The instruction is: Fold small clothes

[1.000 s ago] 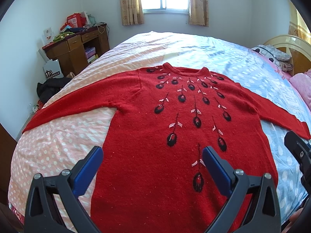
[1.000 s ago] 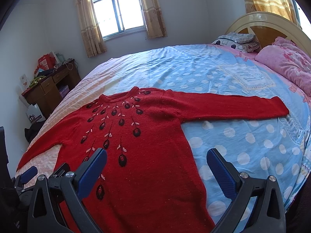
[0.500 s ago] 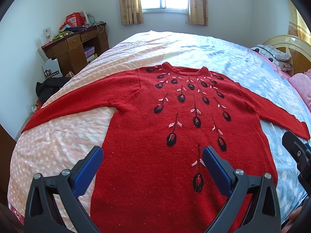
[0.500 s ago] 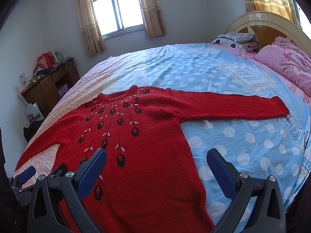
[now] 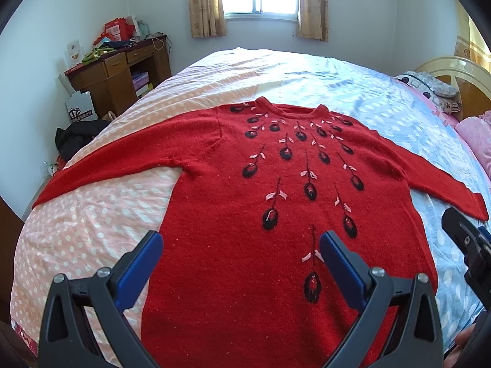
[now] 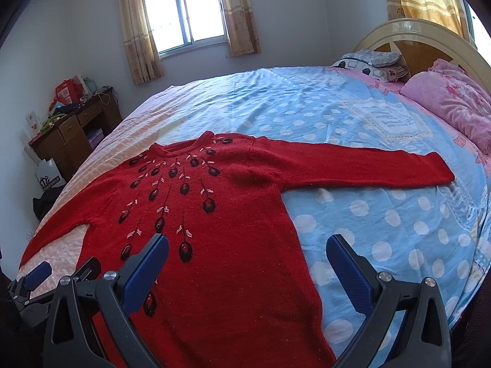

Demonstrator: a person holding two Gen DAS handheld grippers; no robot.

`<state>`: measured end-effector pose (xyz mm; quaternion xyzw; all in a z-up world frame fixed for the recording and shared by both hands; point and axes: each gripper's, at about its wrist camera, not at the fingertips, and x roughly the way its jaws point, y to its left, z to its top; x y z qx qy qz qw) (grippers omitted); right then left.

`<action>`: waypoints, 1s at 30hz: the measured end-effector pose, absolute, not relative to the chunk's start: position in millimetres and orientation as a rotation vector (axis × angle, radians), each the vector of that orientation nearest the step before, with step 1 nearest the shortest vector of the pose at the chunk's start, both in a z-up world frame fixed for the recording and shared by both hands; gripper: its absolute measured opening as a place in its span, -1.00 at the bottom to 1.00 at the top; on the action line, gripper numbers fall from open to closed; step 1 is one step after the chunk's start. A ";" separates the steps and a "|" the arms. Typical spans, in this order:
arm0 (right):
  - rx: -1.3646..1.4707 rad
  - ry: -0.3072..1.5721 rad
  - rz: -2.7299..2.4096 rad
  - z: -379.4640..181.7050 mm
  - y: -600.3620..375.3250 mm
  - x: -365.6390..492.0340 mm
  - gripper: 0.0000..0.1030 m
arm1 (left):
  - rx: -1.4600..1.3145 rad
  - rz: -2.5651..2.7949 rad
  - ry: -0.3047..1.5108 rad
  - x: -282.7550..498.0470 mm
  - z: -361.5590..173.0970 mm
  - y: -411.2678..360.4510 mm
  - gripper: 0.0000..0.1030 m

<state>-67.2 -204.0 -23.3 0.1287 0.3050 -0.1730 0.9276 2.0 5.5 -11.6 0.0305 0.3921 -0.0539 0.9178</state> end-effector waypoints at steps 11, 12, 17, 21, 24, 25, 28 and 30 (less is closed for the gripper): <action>0.267 0.632 -0.359 -24.7 -206.0 -66.1 0.98 | 0.063 -0.110 0.812 2.9 -13.7 4.6 1.00; 0.267 0.635 -0.359 -25.2 -206.7 -65.6 0.98 | 0.065 -0.110 0.813 3.1 -14.5 3.9 1.00; 0.264 0.639 -0.369 -25.8 -209.9 -62.6 0.98 | 0.076 -0.104 0.813 8.4 -18.1 2.6 1.00; 0.252 0.642 -0.379 -26.6 -215.8 -57.4 0.98 | 0.087 -0.097 0.800 14.9 -18.9 4.4 1.00; 0.238 0.641 -0.414 -26.3 -226.7 -52.9 0.98 | 0.086 -0.089 0.789 24.7 -19.1 8.3 1.00; 0.239 0.644 -0.421 -26.8 -231.2 -51.1 0.98 | 0.086 -0.084 0.786 27.7 -19.3 9.3 1.00; 0.240 0.651 -0.450 -29.5 -245.2 -46.1 0.98 | 0.102 -0.062 0.776 40.8 -20.2 10.4 1.00; 0.245 0.657 -0.468 -31.3 -255.7 -43.6 0.98 | 0.115 -0.045 0.773 50.2 -21.6 10.6 1.00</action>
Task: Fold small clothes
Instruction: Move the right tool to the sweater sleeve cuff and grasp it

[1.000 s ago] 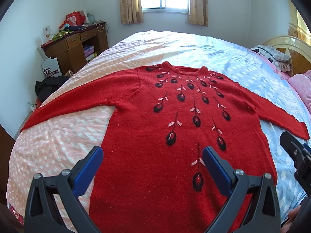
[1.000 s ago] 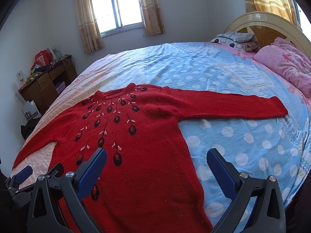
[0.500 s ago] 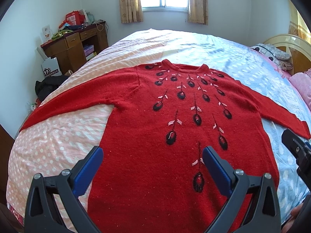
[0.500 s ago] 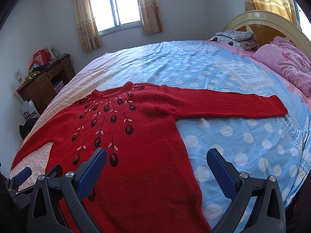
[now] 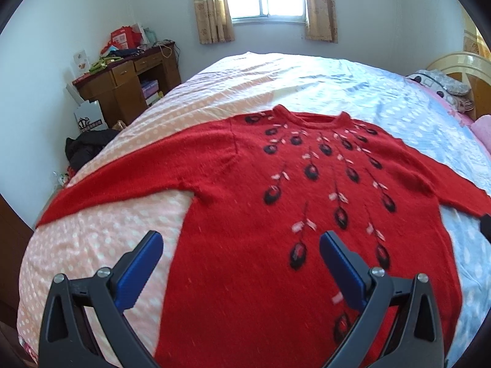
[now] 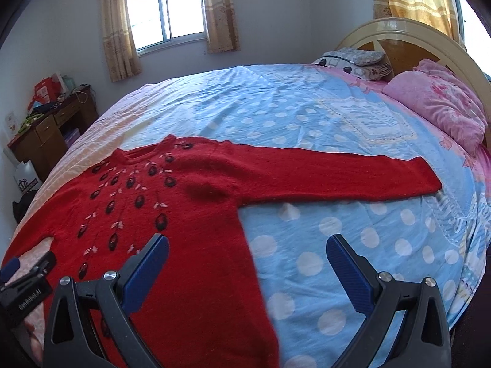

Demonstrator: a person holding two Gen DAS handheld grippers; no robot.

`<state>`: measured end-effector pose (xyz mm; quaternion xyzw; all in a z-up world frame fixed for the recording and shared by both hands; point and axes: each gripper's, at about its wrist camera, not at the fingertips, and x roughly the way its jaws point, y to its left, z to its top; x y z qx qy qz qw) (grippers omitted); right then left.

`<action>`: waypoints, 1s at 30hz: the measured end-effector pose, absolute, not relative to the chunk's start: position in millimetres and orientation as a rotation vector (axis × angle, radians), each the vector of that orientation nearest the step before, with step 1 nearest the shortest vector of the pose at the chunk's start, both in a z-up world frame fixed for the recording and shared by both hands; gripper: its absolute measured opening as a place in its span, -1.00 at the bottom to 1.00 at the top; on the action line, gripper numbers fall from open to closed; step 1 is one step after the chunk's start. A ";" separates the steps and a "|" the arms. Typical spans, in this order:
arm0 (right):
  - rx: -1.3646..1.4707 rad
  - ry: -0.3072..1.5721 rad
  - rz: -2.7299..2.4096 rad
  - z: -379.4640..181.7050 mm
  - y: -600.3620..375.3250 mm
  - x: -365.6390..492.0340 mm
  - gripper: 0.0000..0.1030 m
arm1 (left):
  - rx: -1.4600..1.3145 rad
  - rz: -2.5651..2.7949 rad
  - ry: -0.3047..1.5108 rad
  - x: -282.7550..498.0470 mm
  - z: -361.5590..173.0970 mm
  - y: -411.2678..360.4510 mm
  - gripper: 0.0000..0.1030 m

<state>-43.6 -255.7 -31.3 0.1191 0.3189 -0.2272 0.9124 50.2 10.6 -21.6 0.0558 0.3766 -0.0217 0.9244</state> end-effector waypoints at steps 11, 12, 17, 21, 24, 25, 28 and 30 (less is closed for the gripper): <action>0.309 0.678 -0.538 -44.0 -304.4 -42.3 0.98 | 0.170 -0.005 0.810 74.6 -31.4 -5.7 1.00; 0.315 0.679 -0.542 -45.0 -307.4 -42.2 0.98 | 0.169 -0.005 0.815 76.6 -32.4 -6.8 1.00; 0.315 0.682 -0.559 -47.8 -319.6 -41.0 0.98 | 0.159 0.000 0.837 84.7 -38.0 -7.3 1.00; 0.301 0.659 -0.574 -47.4 -330.3 -45.2 0.98 | 0.162 0.001 0.846 89.2 -41.7 -8.3 1.00; 0.318 0.644 -0.592 -49.3 -348.6 -51.4 0.98 | 0.157 -0.001 0.845 93.4 -44.5 -8.3 1.00; 0.326 0.638 -0.601 -49.6 -355.4 -54.0 0.98 | 0.153 -0.008 0.844 94.8 -45.5 -7.6 1.00; 0.372 0.602 -0.643 -49.7 -387.0 -69.7 0.98 | 0.129 -0.036 0.830 99.8 -48.4 -2.1 1.00; 0.408 0.565 -0.685 -47.7 -411.3 -82.5 0.97 | 0.103 -0.031 0.804 103.4 -51.9 6.1 1.00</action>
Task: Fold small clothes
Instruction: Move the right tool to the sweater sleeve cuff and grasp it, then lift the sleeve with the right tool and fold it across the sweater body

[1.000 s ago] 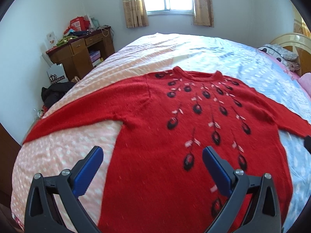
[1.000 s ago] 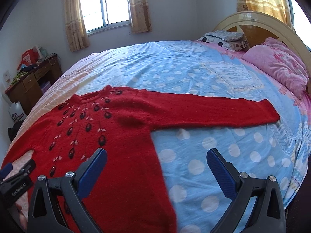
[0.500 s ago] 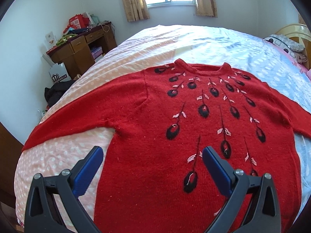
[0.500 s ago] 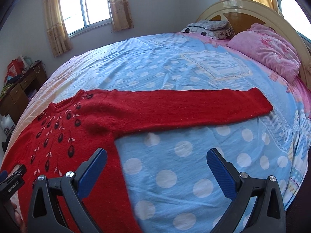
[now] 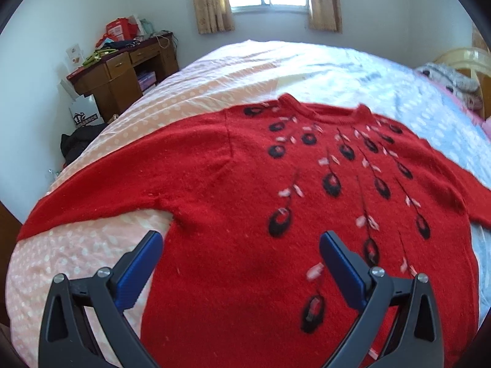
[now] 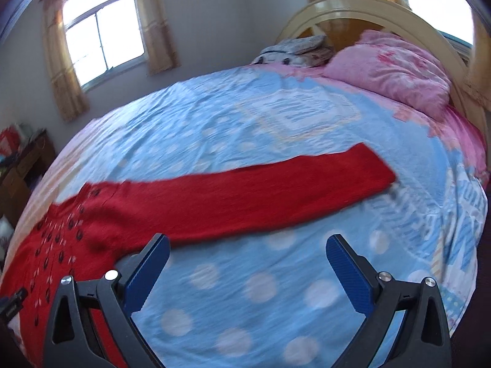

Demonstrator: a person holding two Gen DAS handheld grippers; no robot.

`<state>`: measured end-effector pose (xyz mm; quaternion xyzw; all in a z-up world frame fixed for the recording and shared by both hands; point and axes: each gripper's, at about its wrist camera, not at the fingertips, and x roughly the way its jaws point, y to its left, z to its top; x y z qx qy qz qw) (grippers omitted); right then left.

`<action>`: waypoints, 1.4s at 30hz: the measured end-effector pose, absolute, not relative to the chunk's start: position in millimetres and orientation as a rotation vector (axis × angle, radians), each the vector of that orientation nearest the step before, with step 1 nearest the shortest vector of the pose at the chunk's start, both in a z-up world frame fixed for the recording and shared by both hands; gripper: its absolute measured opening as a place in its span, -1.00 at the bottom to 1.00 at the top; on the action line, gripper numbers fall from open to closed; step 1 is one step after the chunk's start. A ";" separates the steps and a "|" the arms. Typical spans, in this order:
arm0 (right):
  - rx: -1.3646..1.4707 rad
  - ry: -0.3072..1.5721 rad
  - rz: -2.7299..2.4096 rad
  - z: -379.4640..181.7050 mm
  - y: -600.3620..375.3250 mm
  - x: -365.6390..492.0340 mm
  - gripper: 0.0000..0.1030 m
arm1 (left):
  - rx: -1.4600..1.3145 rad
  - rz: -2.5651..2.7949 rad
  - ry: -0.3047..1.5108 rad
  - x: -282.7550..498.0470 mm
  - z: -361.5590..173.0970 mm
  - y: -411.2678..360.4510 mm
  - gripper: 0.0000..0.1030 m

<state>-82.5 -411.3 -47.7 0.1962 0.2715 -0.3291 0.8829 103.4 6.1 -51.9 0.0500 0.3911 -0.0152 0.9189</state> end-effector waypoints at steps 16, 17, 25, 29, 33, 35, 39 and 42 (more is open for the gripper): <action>0.548 0.583 -0.961 -66.4 -581.7 -114.8 0.25 | -0.028 0.020 0.834 116.7 -84.8 37.2 1.00; 0.547 0.600 -0.965 -70.3 -585.7 -110.9 0.25 | -0.034 0.017 0.837 116.4 -85.1 36.4 1.00; 0.514 0.691 -0.961 -94.2 -591.0 -88.8 -0.28 | -0.057 0.000 0.813 115.2 -85.0 41.2 1.00; 0.502 0.715 -0.945 -86.7 -594.3 -86.4 -0.79 | -0.061 -0.004 0.807 115.0 -84.9 43.2 1.00; 0.553 0.661 -0.907 -63.2 -590.5 -88.9 -0.82 | -0.064 -0.006 0.804 115.5 -84.8 43.9 1.00; 0.547 0.624 -0.870 -44.4 -578.0 -85.1 -0.82 | -0.066 -0.009 0.801 115.4 -84.8 44.2 1.00; 0.512 0.586 -0.751 -12.4 -539.4 -63.1 -0.83 | -0.074 -0.016 0.796 115.7 -84.9 45.4 1.00; 0.481 0.568 -0.617 8.1 -490.1 -35.7 -0.83 | -0.076 -0.019 0.794 116.1 -85.0 45.7 1.00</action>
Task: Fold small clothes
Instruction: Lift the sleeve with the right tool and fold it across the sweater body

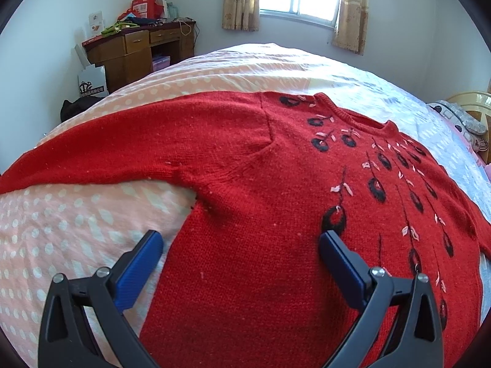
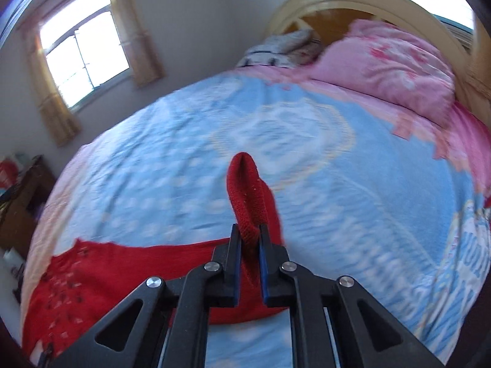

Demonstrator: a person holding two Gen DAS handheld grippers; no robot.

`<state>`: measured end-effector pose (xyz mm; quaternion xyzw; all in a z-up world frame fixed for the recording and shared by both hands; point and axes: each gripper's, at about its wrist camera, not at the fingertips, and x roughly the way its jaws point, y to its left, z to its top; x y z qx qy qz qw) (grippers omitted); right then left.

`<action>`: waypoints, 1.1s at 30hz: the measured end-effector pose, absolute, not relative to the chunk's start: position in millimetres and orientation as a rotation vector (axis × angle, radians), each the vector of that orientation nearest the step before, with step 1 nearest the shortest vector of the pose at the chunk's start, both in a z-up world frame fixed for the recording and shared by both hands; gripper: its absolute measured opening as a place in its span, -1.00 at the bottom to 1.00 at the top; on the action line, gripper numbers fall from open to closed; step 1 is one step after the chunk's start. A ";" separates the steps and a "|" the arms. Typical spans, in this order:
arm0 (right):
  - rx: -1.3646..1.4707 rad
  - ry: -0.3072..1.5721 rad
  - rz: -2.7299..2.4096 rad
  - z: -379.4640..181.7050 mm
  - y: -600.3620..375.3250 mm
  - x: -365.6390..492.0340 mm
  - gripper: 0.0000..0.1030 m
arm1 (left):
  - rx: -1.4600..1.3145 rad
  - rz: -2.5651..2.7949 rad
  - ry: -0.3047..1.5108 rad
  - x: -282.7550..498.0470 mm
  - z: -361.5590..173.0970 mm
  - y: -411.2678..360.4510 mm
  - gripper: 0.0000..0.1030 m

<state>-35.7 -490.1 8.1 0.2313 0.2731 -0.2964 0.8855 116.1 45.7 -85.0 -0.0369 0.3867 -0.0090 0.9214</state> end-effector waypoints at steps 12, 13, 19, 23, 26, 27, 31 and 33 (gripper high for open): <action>0.453 0.626 -0.080 2.1 -274.7 100.7 -0.83 | -0.136 -0.059 0.762 112.5 -84.3 53.9 1.00; 0.453 0.632 -0.047 -0.6 -263.0 108.1 -0.83 | -0.147 -0.066 0.757 112.1 -84.1 55.3 1.00; 0.378 0.714 0.183 -18.9 -171.5 169.9 -0.83 | -0.176 -0.085 0.739 110.6 -83.8 58.2 1.00; 0.379 0.796 0.357 -32.9 -128.2 212.3 -0.83 | -0.197 -0.098 0.726 109.3 -83.8 61.6 1.00; 0.356 0.867 0.449 -48.5 -99.3 232.1 -0.83 | -0.210 -0.105 0.718 108.5 -84.0 63.5 1.00; 0.349 0.883 0.466 -52.8 -95.5 236.7 -0.83 | -0.211 -0.106 0.716 108.7 -84.1 63.4 1.00; 0.439 0.965 0.629 -75.7 -80.5 252.7 -0.70 | -0.214 -0.110 0.711 107.9 -84.9 64.9 1.00; 0.527 0.985 0.704 -83.0 -79.3 254.4 -0.61 | -0.216 -0.112 0.710 107.2 -85.3 65.8 1.00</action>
